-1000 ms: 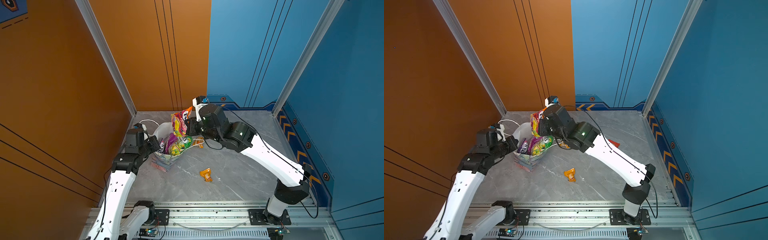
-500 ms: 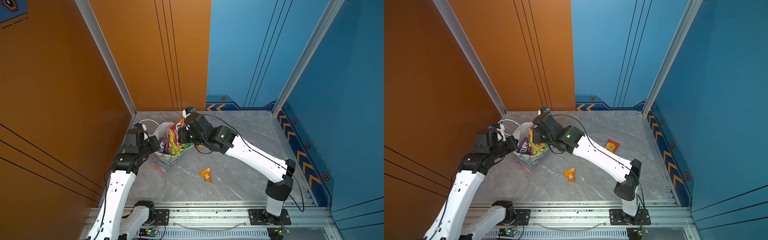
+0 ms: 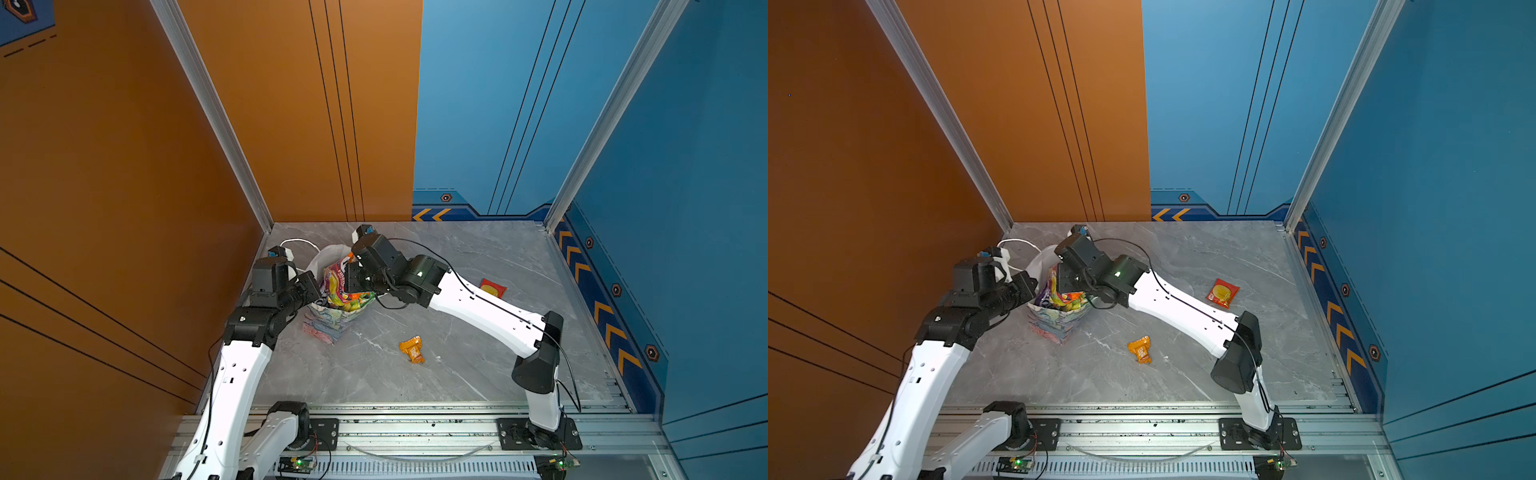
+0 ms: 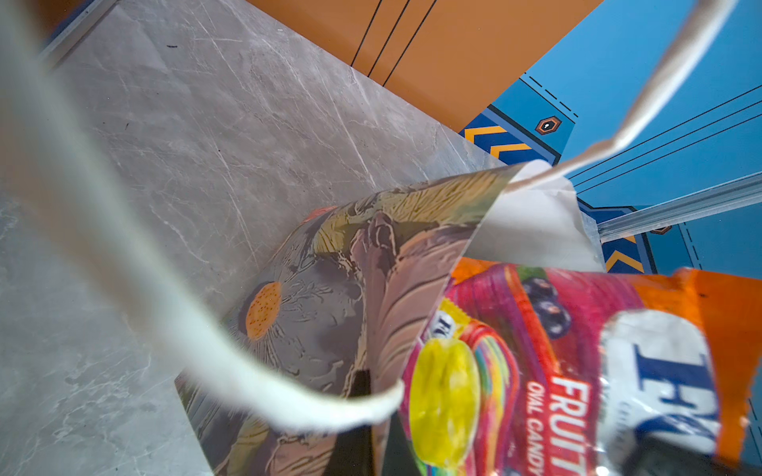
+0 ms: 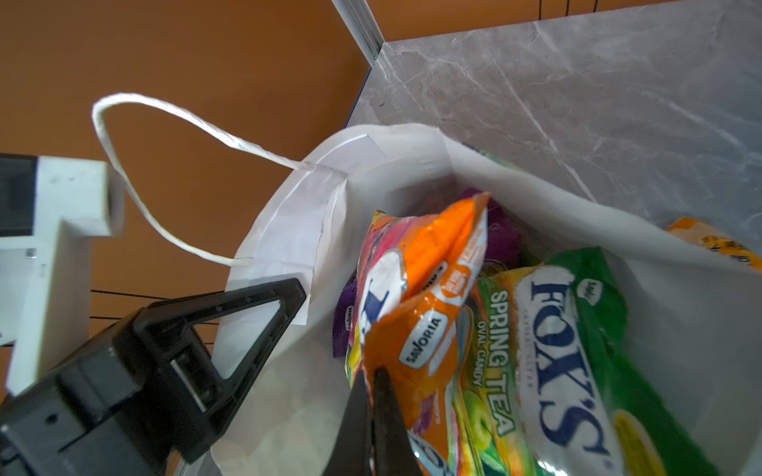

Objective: Place the snacks into the paper bag
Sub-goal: Place the snack in the paper bag.

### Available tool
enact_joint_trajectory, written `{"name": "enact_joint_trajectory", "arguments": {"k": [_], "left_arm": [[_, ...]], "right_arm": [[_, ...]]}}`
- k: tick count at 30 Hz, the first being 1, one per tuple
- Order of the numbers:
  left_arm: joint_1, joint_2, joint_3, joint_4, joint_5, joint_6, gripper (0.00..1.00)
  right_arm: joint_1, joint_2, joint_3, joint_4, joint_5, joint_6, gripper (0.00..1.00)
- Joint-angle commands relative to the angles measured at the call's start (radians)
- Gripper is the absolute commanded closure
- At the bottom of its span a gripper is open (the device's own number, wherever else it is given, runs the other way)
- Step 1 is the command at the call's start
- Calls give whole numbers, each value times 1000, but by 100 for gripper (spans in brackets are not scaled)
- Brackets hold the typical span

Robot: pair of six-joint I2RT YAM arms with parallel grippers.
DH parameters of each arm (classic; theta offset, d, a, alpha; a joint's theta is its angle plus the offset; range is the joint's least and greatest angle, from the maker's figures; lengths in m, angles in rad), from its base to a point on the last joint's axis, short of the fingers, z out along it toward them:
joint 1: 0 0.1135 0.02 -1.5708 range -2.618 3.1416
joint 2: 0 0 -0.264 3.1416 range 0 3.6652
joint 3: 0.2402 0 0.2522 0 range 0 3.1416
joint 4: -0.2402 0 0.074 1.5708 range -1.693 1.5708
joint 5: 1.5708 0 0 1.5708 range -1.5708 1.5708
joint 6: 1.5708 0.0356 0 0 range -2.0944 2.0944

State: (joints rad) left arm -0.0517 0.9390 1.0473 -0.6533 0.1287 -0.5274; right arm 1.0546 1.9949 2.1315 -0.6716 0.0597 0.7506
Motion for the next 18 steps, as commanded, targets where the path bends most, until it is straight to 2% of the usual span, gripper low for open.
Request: {"name": "enact_joint_trajectory", "arguments": {"k": [1, 18], "left_arm": [[6, -26, -3, 106, 31, 10, 100], [9, -30, -10, 126, 63, 3, 100]], "right_arm": [[-4, 29, 71, 58, -49, 36, 100], [1, 175, 159, 63, -54, 62, 100]]}}
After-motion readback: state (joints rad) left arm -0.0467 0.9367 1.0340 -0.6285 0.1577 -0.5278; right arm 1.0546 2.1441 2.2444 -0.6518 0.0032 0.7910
